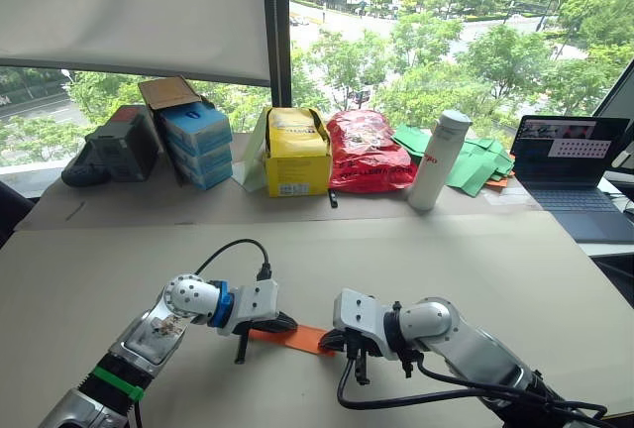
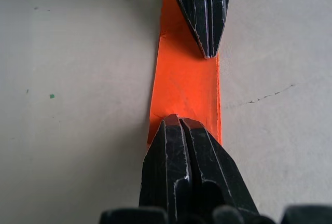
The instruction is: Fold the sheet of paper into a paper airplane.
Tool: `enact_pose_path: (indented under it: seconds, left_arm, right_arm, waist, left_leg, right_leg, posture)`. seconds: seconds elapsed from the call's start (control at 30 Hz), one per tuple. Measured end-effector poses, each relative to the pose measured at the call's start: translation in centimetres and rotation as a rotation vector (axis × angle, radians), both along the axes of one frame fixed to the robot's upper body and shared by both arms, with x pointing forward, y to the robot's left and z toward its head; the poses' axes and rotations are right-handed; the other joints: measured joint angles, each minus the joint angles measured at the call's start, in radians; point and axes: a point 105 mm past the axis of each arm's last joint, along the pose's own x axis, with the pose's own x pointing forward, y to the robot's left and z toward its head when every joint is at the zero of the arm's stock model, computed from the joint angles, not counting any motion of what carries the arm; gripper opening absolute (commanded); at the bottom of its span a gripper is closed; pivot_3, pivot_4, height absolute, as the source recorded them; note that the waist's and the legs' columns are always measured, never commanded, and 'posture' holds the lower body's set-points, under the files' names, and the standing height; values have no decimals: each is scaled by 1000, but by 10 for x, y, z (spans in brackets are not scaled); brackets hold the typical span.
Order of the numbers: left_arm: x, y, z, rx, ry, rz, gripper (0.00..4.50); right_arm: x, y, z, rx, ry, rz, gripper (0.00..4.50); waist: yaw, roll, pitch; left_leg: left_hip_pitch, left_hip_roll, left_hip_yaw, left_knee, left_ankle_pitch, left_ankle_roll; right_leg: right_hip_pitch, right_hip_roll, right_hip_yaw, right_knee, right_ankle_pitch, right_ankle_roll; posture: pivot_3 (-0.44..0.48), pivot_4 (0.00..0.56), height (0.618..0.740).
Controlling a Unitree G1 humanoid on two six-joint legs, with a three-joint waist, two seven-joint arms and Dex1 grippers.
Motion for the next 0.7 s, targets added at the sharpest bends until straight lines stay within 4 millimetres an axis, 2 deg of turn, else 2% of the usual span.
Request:
enact_pose_path:
  seconds: [0.37,0.7]
  left_arm:
    - [0,28,3,37,-14,59,7]
    - [1,33,3,40,-20,74,7]
  right_arm:
    - [0,0,0,-3,1,2,14]
    - [0,-1,0,-7,0,1,14]
  waist:
    - [-1,1,0]
    - [0,1,0]
  left_leg:
    - [2,0,0,-1,0,0]
    - [3,0,0,-1,0,0]
  right_leg:
    - [0,-1,0,0,0,0]
    - [-1,-7,-2,0,0,-1]
  posture:
    - [0,150,740]
    - [0,150,740]
